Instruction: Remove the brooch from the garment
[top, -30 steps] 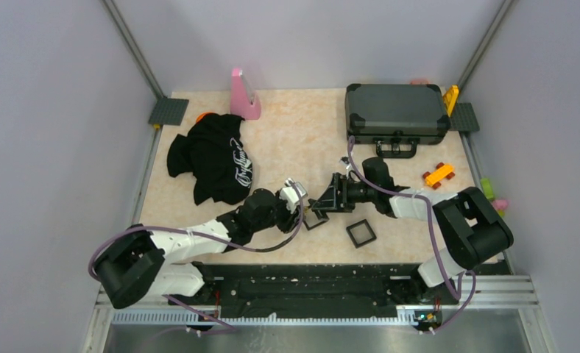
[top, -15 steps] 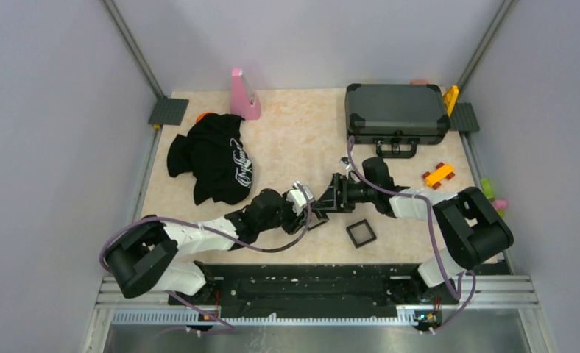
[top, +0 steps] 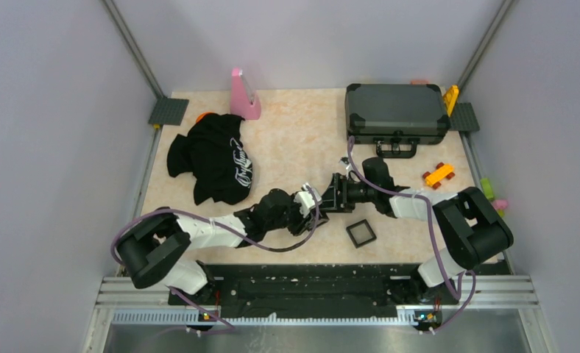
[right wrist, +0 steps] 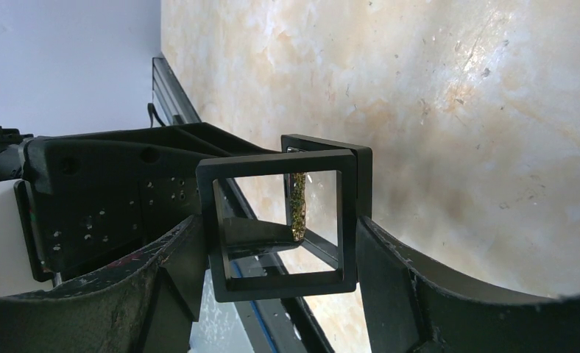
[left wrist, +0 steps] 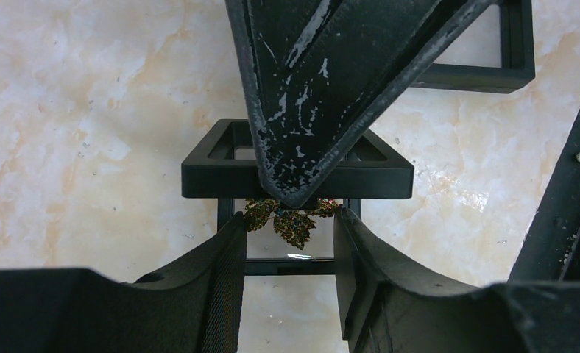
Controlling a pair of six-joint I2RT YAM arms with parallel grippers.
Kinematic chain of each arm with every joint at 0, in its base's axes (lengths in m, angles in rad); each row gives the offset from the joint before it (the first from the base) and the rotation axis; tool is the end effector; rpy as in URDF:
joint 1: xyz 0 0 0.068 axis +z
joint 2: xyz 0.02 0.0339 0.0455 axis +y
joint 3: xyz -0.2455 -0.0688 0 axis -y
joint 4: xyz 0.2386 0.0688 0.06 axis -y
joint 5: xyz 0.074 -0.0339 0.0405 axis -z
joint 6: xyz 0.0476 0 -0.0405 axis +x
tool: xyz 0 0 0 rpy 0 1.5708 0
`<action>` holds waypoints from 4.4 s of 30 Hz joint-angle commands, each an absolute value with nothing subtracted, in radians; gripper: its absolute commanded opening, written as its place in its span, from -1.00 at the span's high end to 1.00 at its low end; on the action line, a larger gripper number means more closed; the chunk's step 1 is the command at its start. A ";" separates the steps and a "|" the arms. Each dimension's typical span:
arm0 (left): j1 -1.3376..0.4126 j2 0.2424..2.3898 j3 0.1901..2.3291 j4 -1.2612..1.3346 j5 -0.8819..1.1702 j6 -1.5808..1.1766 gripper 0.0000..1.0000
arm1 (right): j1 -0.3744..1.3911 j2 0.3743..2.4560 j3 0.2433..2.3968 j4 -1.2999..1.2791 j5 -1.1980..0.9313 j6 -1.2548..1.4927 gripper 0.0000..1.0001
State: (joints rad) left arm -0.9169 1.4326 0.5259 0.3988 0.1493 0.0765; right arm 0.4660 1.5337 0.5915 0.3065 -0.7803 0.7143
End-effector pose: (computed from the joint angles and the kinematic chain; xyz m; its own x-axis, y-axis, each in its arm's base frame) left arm 0.1685 -0.2315 0.1469 -0.2289 0.4230 -0.8767 0.8840 0.4674 -0.0054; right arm 0.2409 0.1586 0.1371 -0.9412 0.0477 -0.3343 -0.2759 0.4623 0.8427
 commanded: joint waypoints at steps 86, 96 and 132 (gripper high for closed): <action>-0.703 0.964 0.557 -0.074 -0.367 -0.294 -0.75 | 0.153 1.608 1.006 -0.216 0.063 0.372 -0.88; -0.536 0.856 0.501 0.030 -0.456 -0.322 -0.86 | 0.150 1.396 0.968 -0.147 0.221 0.375 -0.97; -0.045 1.232 0.217 0.974 -0.425 -0.054 -0.69 | 0.005 1.452 0.185 1.204 0.006 0.008 -0.65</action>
